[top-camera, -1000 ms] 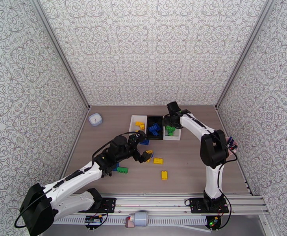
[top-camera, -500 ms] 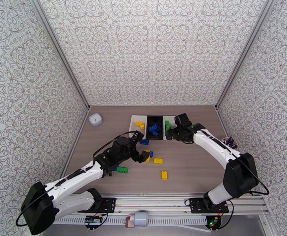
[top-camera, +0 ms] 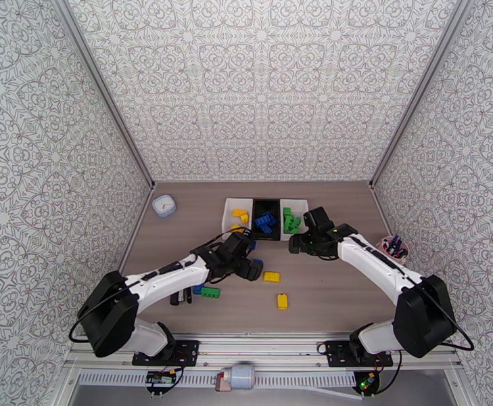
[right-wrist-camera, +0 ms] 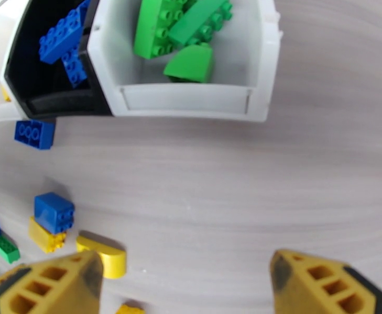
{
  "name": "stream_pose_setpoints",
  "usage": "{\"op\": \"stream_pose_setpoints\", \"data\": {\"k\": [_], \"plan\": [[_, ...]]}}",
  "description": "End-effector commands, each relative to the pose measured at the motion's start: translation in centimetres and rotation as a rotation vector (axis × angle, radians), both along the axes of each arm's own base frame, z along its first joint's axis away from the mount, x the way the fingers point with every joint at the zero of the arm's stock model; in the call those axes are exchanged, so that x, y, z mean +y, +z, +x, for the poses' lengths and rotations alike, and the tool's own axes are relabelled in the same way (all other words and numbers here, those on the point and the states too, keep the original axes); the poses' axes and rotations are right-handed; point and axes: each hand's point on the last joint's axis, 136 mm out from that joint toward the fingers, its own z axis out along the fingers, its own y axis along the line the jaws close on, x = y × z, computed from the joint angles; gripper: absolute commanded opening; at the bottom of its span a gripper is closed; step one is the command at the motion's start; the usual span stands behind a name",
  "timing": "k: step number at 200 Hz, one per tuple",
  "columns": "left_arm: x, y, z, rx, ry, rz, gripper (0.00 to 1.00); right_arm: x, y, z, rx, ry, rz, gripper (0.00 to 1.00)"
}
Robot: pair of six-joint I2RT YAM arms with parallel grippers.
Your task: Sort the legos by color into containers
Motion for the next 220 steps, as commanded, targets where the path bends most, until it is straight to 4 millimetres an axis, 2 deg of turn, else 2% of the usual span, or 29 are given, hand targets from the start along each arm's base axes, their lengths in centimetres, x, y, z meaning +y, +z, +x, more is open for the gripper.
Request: {"op": "stream_pose_setpoints", "data": {"k": [1,53,77,110,144,162,199,220], "plan": [[-0.2,-1.2,-0.7,0.082,0.028,0.027,0.99,0.1,-0.3,-0.7,0.009,-0.002,0.015,0.87],[-1.7,-4.0,-0.6,0.162,0.008,0.051,0.93,0.2,-0.6,-0.9,0.018,-0.008,0.025,0.87],[-2.3,-4.8,-0.4,0.196,-0.005,0.069,0.85,0.2,-0.5,-0.9,0.019,-0.011,0.027,0.88],[-2.6,-5.4,-0.4,0.222,-0.01,0.079,0.68,0.2,-0.6,-1.1,0.023,-0.014,0.03,0.88],[-2.5,-5.0,-0.5,0.219,-0.008,0.073,0.49,0.2,-0.5,-1.2,0.02,-0.013,0.029,0.88],[-2.2,-4.4,-0.5,0.207,-0.002,0.074,0.43,0.3,-0.4,-1.1,0.017,-0.01,0.031,0.88],[-1.2,-2.5,-0.4,0.158,0.028,0.072,0.4,0.5,0.1,-0.9,0.007,0.0,0.037,0.88],[-0.7,-0.3,0.2,0.096,0.046,0.056,0.4,1.0,0.3,-0.9,-0.004,0.016,0.045,0.87]]}}
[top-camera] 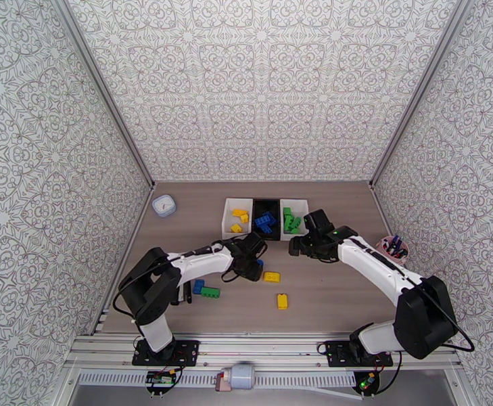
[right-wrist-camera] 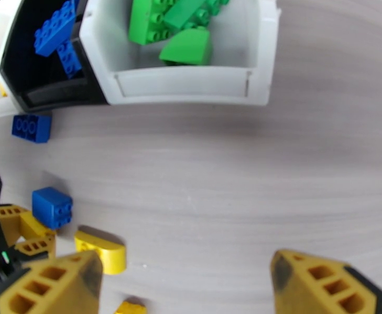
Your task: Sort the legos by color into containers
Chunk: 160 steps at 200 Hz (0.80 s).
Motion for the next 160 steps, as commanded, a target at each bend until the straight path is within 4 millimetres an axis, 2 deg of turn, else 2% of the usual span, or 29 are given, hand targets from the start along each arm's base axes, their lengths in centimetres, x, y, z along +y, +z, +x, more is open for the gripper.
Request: {"op": "stream_pose_setpoints", "data": {"k": [1,36,74,119,160], "plan": [[1.1,2.8,0.4,-0.076,0.029,-0.003,0.4,0.9,1.0,-0.1,-0.03,0.027,0.025,0.87],[1.9,6.7,2.2,-0.188,0.089,-0.066,0.4,2.9,1.6,0.1,-0.076,0.105,0.041,0.88],[3.4,9.9,5.5,-0.267,0.229,-0.129,0.4,5.2,1.9,0.0,-0.104,0.199,0.034,0.88],[5.2,10.7,10.7,-0.279,0.357,-0.134,0.4,6.4,1.5,-0.3,-0.095,0.228,0.035,0.89],[6.9,9.3,14.6,-0.199,0.434,-0.106,0.41,6.9,1.6,-0.1,-0.095,0.241,0.034,0.89]]}}
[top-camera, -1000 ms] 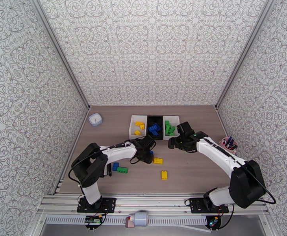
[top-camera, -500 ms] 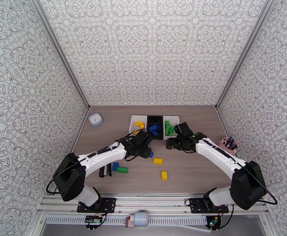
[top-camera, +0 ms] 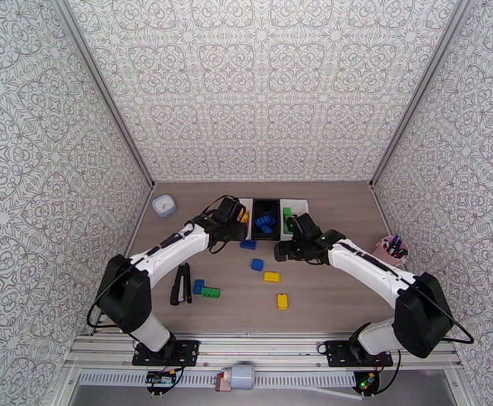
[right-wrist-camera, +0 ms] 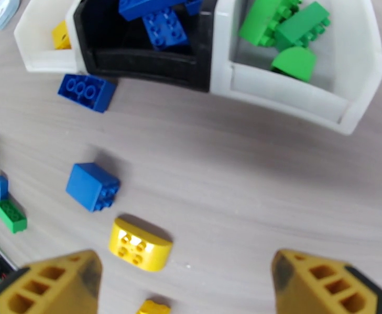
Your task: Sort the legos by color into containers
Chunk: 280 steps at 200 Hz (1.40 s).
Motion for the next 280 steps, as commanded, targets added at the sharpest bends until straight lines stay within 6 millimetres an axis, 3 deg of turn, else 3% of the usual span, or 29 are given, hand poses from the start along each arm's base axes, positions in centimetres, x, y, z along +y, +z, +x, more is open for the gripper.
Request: {"op": "stream_pose_setpoints", "data": {"k": [1,34,84,102,124,157,199,247,280], "plan": [[1.1,-0.7,1.8,0.057,0.047,-0.001,0.41,1.2,1.2,0.9,-0.033,0.027,0.022,0.89],[1.5,-2.1,4.1,0.119,0.06,0.027,0.42,1.3,1.5,1.2,-0.042,0.022,0.019,0.89],[0.0,-3.1,7.6,0.125,0.025,0.012,0.46,1.4,1.9,1.5,-0.052,0.028,0.02,0.89],[-0.3,-2.2,8.6,0.089,0.023,-0.003,0.55,1.4,2.0,1.4,-0.062,0.047,0.012,0.88],[-0.4,-0.1,8.8,0.03,0.023,-0.027,0.73,1.5,2.1,1.1,-0.071,0.108,-0.009,0.86],[0.1,3.0,6.9,-0.045,0.021,-0.063,0.87,1.6,2.4,0.8,-0.098,0.252,-0.083,0.88],[2.0,4.5,2.3,-0.07,0.061,-0.118,0.95,2.7,1.9,-0.5,-0.089,0.466,-0.163,0.9],[5.2,3.4,-3.0,-0.034,0.149,-0.129,0.97,5.4,0.4,-3.4,-0.076,0.806,-0.246,0.95],[6.8,1.6,-5.2,-0.001,0.22,-0.144,0.97,6.5,-1.2,-4.9,-0.027,0.972,-0.295,0.94]]}}
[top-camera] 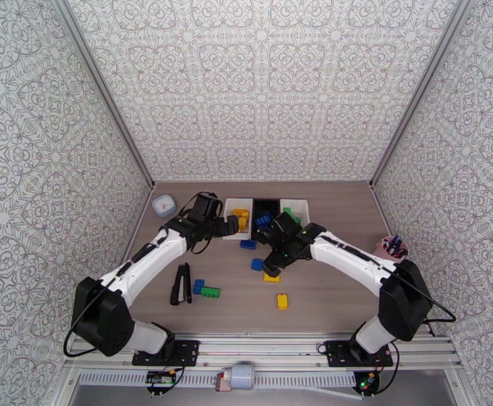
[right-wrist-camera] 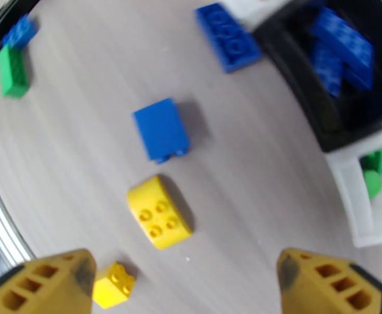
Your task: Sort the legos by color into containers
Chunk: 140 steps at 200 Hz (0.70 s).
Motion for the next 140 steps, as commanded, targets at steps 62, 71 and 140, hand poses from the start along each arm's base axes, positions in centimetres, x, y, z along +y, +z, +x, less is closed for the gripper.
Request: {"op": "stream_pose_setpoints", "data": {"k": [62,71,140], "plan": [[1.7,-1.5,-1.7,0.043,0.112,-0.032,0.98,1.0,-4.5,-1.3,0.055,0.343,-0.233,0.95],[1.7,-1.6,-1.7,0.047,0.11,-0.031,0.98,1.0,-5.1,-1.2,0.058,0.356,-0.246,0.94],[1.6,-1.5,-1.7,0.054,0.089,-0.031,0.99,1.7,-8.7,-1.0,0.117,0.397,-0.277,0.78]]}}
